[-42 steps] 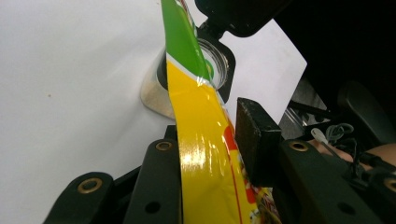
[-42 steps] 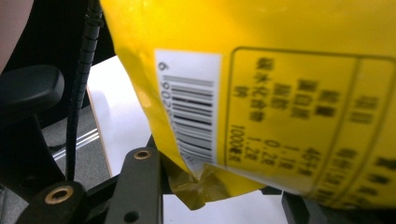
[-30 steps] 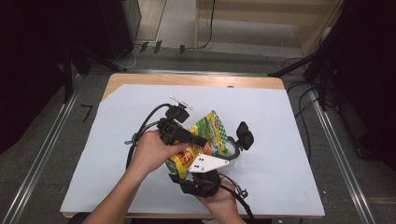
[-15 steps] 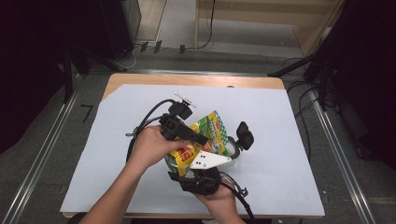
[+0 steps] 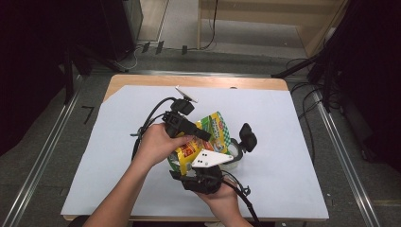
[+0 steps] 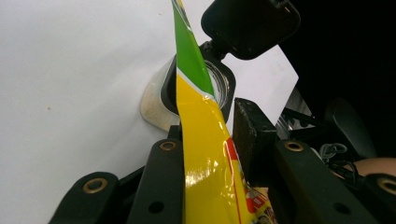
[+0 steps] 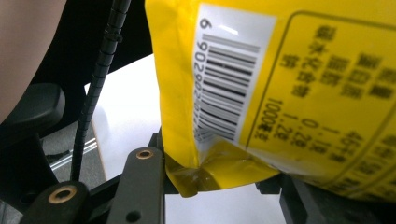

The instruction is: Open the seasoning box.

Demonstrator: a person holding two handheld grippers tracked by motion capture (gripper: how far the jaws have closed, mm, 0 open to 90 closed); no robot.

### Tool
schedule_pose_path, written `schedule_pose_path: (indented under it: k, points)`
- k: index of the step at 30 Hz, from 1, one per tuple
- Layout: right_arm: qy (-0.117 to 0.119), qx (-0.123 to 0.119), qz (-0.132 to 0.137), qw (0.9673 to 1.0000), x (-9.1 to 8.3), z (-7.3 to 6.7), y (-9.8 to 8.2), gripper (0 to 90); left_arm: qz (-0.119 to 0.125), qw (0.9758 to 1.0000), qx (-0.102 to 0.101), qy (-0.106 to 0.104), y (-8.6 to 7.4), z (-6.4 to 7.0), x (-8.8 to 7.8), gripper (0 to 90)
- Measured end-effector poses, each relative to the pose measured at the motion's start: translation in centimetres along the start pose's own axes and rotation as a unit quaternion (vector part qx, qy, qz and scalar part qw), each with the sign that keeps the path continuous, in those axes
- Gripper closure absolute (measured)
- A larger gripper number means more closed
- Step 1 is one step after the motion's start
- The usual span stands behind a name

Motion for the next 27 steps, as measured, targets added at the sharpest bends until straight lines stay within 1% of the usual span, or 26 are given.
schedule_pose_path:
  k: [3,5,9,11,12,14,15,16,17,20,21,22,23,27]
  points:
    - [-0.001,0.002,0.008,1.0000,-0.1,0.0,0.1,64.0,0.004,1.0000,0.003,-0.002,0.0,0.2,-0.2,71.8]
    - [0.000,0.006,0.013,0.9999,-0.2,0.0,0.2,64.2,0.009,0.9999,0.002,-0.009,0.1,0.5,-0.6,69.2]
    - [-0.001,0.004,0.017,0.9998,-0.3,0.0,0.3,64.3,0.009,0.9999,0.003,-0.009,0.1,0.6,-1.0,68.9]
    - [0.001,0.007,0.017,0.9998,-0.3,0.0,0.3,64.3,0.003,0.9999,0.010,0.000,0.1,0.6,-1.0,71.1]
    - [0.001,0.007,0.017,0.9998,-0.3,0.0,0.3,64.3,0.003,0.9999,0.010,0.000,0.1,0.6,-1.0,72.6]
    - [0.002,0.008,0.013,0.9999,-0.2,0.0,0.2,64.1,0.005,0.9998,0.016,0.008,0.0,0.6,-0.9,74.3]
    - [0.002,0.004,0.011,0.9999,-0.2,-0.1,0.1,63.9,0.003,0.9997,0.020,0.011,0.0,0.6,-0.9,76.3]
    - [0.003,0.004,0.009,0.9999,-0.1,-0.2,0.1,63.6,0.008,0.9995,0.025,0.020,0.0,0.7,-0.8,77.5]
    - [0.003,0.004,0.009,0.9999,-0.1,-0.2,0.1,63.6,0.008,0.9995,0.025,0.020,0.0,0.7,-0.8,78.0]
    - [0.005,0.001,0.009,1.0000,-0.2,-0.2,0.1,63.3,0.012,0.9987,0.039,0.032,0.1,1.0,-0.7,78.8]
    - [0.009,-0.002,0.004,0.9999,-0.1,-0.4,0.0,60.2,0.017,0.9980,0.047,0.039,0.1,1.2,-0.7,79.7]
    - [0.009,-0.002,0.004,0.9999,-0.1,-0.4,0.0,60.2,0.017,0.9980,0.047,0.039,0.1,1.2,-0.7,79.8]
    - [0.008,-0.005,0.001,1.0000,0.0,-0.4,0.0,59.4,0.021,0.9973,0.054,0.045,0.1,1.5,-0.6,80.2]
    - [0.006,-0.006,0.003,1.0000,0.0,-0.4,0.0,59.5,0.023,0.9971,0.056,0.046,0.2,1.6,-0.6,80.7]
Point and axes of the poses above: each handheld gripper's, and its own axes: x roughly forward along the jaws, y roughly out of its top, z roughly to its right, the point moved 5 cm from there along x, roughly forward along the jaws, and after that the axes turned 15 degrees about z, right-handed, at the moved point
